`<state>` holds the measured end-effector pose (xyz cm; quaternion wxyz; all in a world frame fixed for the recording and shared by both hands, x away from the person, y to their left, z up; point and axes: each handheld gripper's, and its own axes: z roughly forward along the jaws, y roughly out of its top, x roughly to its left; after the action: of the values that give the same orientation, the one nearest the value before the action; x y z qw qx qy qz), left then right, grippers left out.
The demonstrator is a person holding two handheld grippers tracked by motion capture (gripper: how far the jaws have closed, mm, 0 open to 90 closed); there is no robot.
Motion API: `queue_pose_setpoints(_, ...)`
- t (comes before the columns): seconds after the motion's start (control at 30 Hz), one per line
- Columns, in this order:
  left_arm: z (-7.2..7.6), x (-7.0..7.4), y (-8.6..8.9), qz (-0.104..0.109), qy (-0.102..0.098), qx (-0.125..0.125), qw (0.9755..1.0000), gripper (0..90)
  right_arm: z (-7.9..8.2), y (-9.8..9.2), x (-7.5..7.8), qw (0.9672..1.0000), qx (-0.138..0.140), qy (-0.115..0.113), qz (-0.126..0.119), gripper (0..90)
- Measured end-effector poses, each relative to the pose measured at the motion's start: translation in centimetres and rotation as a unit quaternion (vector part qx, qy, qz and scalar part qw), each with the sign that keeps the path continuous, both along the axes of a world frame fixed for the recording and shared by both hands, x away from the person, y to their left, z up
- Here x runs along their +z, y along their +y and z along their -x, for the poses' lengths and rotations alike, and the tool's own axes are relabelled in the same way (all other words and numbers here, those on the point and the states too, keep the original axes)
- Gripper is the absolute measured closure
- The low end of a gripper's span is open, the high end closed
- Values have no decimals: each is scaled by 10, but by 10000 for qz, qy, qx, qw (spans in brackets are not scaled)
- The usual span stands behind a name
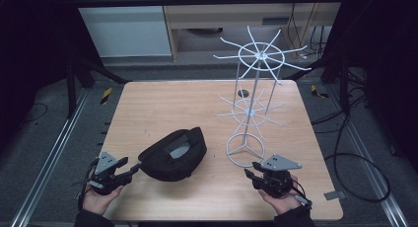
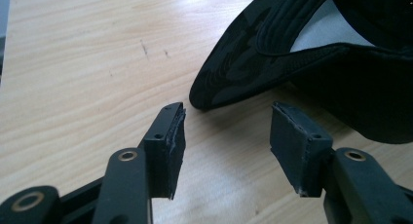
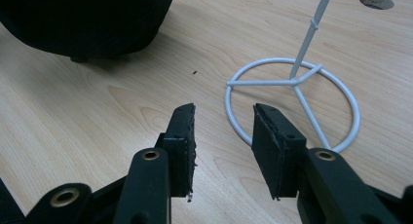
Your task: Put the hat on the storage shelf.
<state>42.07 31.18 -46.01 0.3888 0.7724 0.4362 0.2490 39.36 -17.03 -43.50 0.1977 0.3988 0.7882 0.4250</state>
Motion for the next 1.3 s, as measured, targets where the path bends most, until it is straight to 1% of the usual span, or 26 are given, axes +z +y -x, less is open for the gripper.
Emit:
queue_pose_setpoints(0.1, -8, -3, -6, -53, 50, -86, 9999, 456, 0, 2, 0, 10000, 25, 16, -5, 612)
queue_pose_setpoints(0.13, -8, -3, -6, -53, 50, -86, 9999, 452, 0, 2, 0, 10000, 25, 16, -5, 612)
queue_pose_setpoints(0.17, -14, -4, -10, -122, 71, -106, 9998, 456, -1, 4, 0, 10000, 61, 24, 14, 615)
queue_pose_setpoints(0.27, -19, -6, -12, -205, 21, -128, 9997, 486, -2, 7, 1, 9999, 111, 23, 10, 620)
queue_pose_setpoints(0.33, -20, -7, -13, -177, -10, -118, 9998, 524, -2, 9, 3, 9999, 137, 26, -3, 622)
queue_pose_setpoints(0.37, -21, -6, -12, -203, -22, -124, 9997, 540, -3, 11, 3, 9999, 165, 6, -18, 623)
queue_pose_setpoints(0.4, -21, -6, -13, -167, -27, -113, 9998, 561, -3, 13, 4, 9998, 188, 8, -23, 624)
queue_pose_setpoints(0.47, -21, -5, -12, -134, -17, -139, 9998, 633, -3, 18, 6, 9997, 255, -11, -25, 626)
queue_pose_setpoints(0.5, -21, -5, -12, -160, -15, -129, 9998, 660, -4, 21, 7, 9996, 291, -16, -27, 628)
queue_pose_setpoints(0.7, -21, -5, -13, -397, 99, -83, 9991, 723, -5, 46, 14, 9983, 577, -54, -72, 626)
queue_pose_setpoints(0.73, -21, -5, -13, -397, 99, -83, 9991, 734, -5, 46, 14, 9983, 577, -54, -72, 626)
queue_pose_setpoints(0.77, -20, -5, -14, -418, 95, -76, 9991, 736, -3, 56, 16, 9974, 702, -65, -133, 623)
queue_pose_setpoints(0.87, -16, -3, -17, -490, 84, -63, 9987, 751, -1, 67, 19, 9960, 857, -90, -243, 612)
queue_pose_setpoints(1.0, -11, -2, -21, -455, 50, -110, 9989, 755, -1, 85, 23, 9942, 1031, -175, -268, 573)
queue_pose_setpoints(1.03, -10, -1, -22, -470, 46, -131, 9988, 756, -2, 89, 23, 9936, 1077, -201, -273, 551)
queue_pose_setpoints(1.1, -8, -1, -23, -486, 51, -125, 9987, 765, -5, 96, 23, 9928, 1133, -311, -245, 532)
queue_pose_setpoints(1.13, -8, -1, -23, -479, 65, -126, 9988, 772, -7, 99, 23, 9927, 1141, -322, -228, 517)
queue_pose_setpoints(1.17, -8, 0, -23, -469, 83, -123, 9988, 791, -10, 102, 23, 9924, 1159, -335, -223, 504)
queue_pose_setpoints(1.2, -8, 0, -23, -469, 83, -123, 9988, 849, -10, 102, 23, 9924, 1159, -335, -223, 504)
queue_pose_setpoints(1.23, -8, 1, -18, -204, 133, -159, 9996, 897, -16, 107, 20, 9924, 1156, -383, -179, 476)
queue_pose_setpoints(1.27, -8, 1, -17, -194, 159, -163, 9996, 896, -19, 107, 18, 9926, 1137, -395, -153, 468)
queue_pose_setpoints(1.3, -8, 1, -17, -301, 98, -137, 9994, 896, -22, 108, 16, 9929, 1115, -397, -129, 465)
